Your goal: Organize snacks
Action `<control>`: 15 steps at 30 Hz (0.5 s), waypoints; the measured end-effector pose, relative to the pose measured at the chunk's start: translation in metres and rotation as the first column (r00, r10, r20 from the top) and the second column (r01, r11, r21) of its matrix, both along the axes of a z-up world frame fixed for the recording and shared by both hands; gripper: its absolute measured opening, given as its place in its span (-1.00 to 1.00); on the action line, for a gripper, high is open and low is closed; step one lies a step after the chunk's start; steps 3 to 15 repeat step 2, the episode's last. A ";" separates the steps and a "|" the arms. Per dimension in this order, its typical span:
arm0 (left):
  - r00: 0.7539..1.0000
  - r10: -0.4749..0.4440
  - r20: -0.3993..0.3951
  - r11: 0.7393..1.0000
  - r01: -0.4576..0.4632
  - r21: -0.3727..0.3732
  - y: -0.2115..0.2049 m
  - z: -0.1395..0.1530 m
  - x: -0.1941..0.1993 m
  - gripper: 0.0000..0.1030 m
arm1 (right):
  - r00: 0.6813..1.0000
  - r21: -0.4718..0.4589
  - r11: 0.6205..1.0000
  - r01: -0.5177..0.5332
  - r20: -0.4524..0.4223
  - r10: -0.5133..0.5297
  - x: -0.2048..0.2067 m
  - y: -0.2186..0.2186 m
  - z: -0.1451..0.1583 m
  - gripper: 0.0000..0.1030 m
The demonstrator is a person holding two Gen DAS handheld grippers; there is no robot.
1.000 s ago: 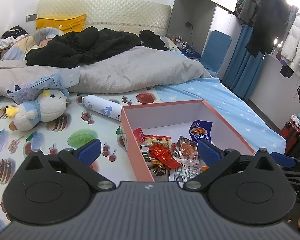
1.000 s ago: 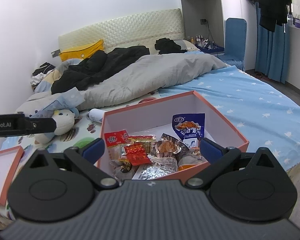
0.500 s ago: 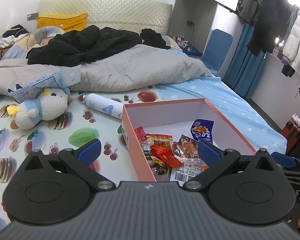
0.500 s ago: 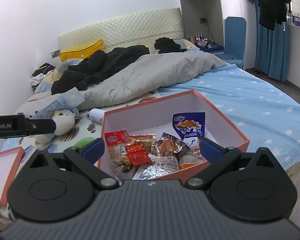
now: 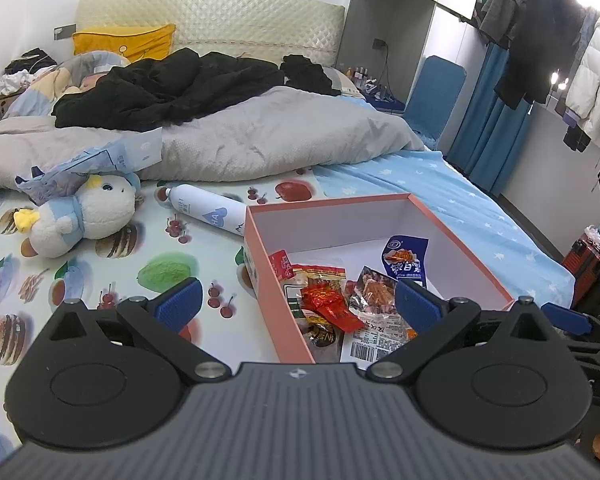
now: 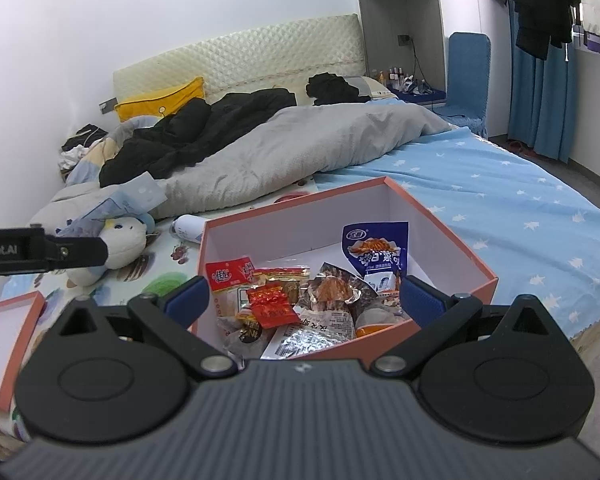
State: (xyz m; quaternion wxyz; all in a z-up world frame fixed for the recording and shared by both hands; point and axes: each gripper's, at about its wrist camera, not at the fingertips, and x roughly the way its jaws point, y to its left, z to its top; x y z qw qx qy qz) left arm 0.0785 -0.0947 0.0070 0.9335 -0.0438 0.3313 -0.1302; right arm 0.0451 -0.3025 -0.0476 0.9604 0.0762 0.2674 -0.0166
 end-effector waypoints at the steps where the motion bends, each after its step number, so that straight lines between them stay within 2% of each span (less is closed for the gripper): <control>1: 1.000 0.000 -0.001 1.000 0.000 0.001 0.000 0.000 0.000 1.00 | 1.000 0.000 1.000 -0.001 0.000 0.001 0.000 0.000 0.000 1.00; 15: 1.000 0.001 -0.002 1.000 -0.001 0.001 0.000 0.000 0.000 1.00 | 1.000 0.000 1.000 -0.002 0.000 0.002 0.000 0.000 -0.001 1.00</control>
